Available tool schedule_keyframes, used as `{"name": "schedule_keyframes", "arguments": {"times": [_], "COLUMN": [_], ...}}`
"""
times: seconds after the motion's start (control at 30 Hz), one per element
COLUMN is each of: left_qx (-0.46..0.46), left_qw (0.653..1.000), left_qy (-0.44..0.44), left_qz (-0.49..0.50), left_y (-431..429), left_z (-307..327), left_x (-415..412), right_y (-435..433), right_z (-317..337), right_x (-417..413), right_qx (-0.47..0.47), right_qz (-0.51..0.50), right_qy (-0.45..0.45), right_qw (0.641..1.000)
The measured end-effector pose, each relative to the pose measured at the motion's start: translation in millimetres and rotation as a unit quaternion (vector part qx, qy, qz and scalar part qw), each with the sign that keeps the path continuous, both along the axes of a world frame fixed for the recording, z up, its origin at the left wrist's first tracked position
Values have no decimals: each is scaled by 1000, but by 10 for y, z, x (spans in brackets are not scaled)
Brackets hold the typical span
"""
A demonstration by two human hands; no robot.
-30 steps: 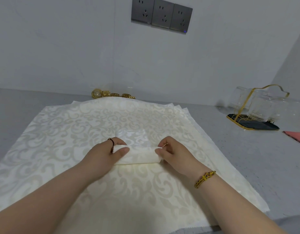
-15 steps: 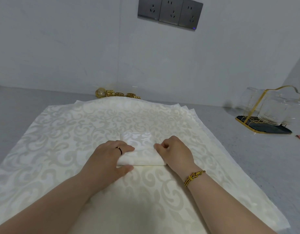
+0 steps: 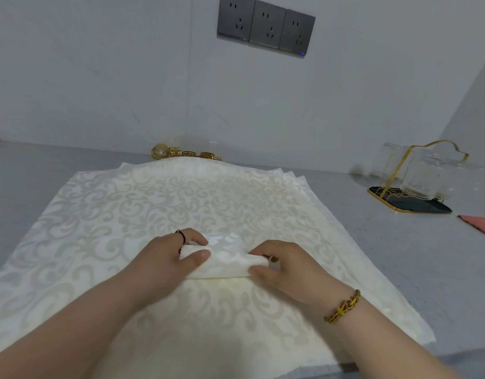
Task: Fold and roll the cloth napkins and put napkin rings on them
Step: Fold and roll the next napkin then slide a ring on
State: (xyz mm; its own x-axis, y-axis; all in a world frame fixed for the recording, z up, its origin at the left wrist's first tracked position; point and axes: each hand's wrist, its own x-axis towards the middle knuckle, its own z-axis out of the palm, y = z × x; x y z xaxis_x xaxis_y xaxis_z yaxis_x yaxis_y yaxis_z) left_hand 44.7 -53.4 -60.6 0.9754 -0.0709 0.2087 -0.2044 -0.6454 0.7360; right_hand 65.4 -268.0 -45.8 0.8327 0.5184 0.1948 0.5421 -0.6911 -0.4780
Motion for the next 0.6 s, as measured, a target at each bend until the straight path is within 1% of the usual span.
{"name": "schedule_keyframes", "arguments": {"times": [0.07, 0.13, 0.2, 0.27, 0.3, 0.33, 0.4, 0.47, 0.5, 0.57, 0.6], "left_qx": [-20, -8, 35, 119, 155, 169, 211, 267, 276, 246, 237], "left_qw": [1000, 999, 997, 982, 972, 966, 963, 947, 942, 957, 960], "left_qy": [4, 5, -17, -96, -138, -169, -168, -177, -189, -147, -148], "left_qz": [16, 36, 70, 112, 113, 95, 16, -29, -29, -31, -19], "left_y": [-8, -21, -30, -30, -16, -3, 14, 58, 61, 37, 26], "left_z": [-2, -22, -67, -117, -133, -141, -101, -124, -132, -95, -103], "left_x": [-33, -21, 23, 57, 66, 68, 46, 81, 95, 83, 101], "right_y": [24, 71, 117, 179, 216, 250, 310, 350, 363, 370, 358], "right_z": [10, 28, 37, 44, 37, 22, -17, -63, -81, -105, -108], "right_x": [-6, 27, 106, 182, 224, 264, 339, 386, 386, 352, 325], "right_qx": [8, 20, 21, 23, 26, 30, 31, 51, 62, 61, 50], "right_qz": [2, -8, -23, -35, -41, -52, -84, -113, -120, -113, -101], "right_qy": [30, 62, 88, 112, 126, 137, 141, 106, 73, -8, -35], "right_qw": [1000, 998, 996, 993, 991, 989, 986, 987, 988, 992, 993]}}
